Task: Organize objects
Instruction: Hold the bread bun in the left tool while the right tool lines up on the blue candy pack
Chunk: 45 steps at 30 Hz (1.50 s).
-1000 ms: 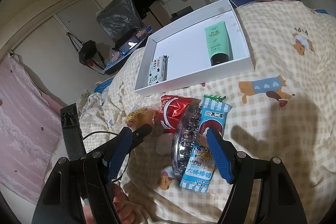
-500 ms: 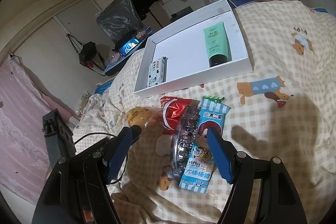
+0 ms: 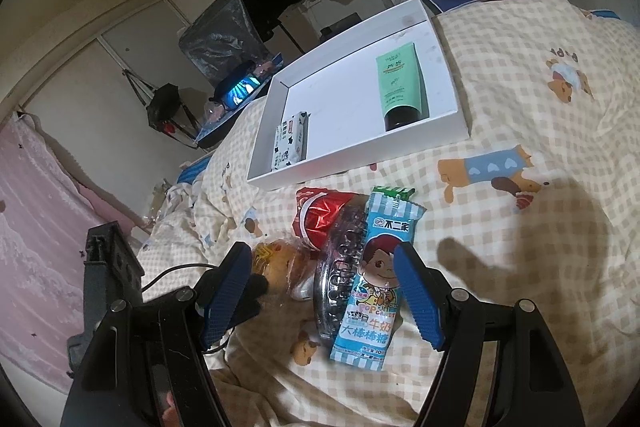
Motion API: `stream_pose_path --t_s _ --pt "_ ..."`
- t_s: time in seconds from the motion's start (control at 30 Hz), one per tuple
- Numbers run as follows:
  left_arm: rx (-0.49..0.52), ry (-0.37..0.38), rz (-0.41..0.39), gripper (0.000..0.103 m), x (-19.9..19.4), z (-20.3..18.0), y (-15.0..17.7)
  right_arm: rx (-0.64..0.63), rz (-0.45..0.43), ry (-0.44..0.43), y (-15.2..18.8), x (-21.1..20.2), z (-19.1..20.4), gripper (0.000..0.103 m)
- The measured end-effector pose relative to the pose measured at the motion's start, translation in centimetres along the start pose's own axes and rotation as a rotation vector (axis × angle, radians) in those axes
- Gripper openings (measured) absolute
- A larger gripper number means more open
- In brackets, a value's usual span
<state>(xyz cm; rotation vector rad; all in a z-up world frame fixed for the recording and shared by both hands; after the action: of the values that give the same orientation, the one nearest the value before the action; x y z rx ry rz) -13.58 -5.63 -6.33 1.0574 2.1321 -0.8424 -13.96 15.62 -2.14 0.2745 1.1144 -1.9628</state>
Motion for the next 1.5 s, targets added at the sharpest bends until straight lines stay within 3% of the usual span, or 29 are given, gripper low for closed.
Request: stream_pose_path --t_s 0.23,0.33,0.53,0.57,0.63,0.83,1.03,1.23,1.5 --pt "-0.085 0.024 -0.079 0.065 0.2 1.8 -0.9 -0.004 0.001 0.004 0.1 0.0 0.2 0.075" --pt "-0.076 0.027 -0.096 0.065 0.5 2.0 -1.3 -0.005 0.006 0.006 0.1 0.1 0.2 0.075" --pt "-0.069 0.017 -0.056 0.065 2.1 1.9 -1.1 -0.013 0.013 0.009 0.2 0.3 0.3 0.075" --pt "-0.067 0.016 -0.054 0.061 2.0 2.0 -1.1 -0.013 0.015 0.01 0.2 0.4 0.3 0.075" --pt "-0.053 0.006 -0.064 0.056 1.9 1.9 -1.0 -0.011 0.018 0.013 0.2 0.5 0.2 0.075" --pt "-0.048 0.05 -0.124 0.054 0.3 1.9 -1.0 -0.003 0.026 0.015 0.3 0.6 0.0 0.075" --pt "0.044 0.118 -0.288 0.054 -3.5 0.2 -0.7 0.002 0.025 0.022 0.3 0.6 -0.1 0.075" --pt "0.118 0.157 -0.338 0.054 -4.4 -1.4 -0.4 0.016 0.037 0.035 0.4 0.8 -0.5 0.075" --pt "0.185 0.109 -0.393 0.053 -4.8 -2.6 0.1 0.026 0.053 0.045 0.5 1.1 -0.8 0.075"
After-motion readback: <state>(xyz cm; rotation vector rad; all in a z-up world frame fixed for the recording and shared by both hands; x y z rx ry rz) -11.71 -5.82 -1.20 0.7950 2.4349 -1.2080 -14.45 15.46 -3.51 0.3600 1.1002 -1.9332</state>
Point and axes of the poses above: each gripper's, at about its wrist camera, not at the fingertips, and x roughly the way its jaws point, z to its left, y to its underside, the point moved 2 cm from there along x, roughly the way its jaws point, and after that the axes turned 5 degrees about -y, right-handed, at the moved point
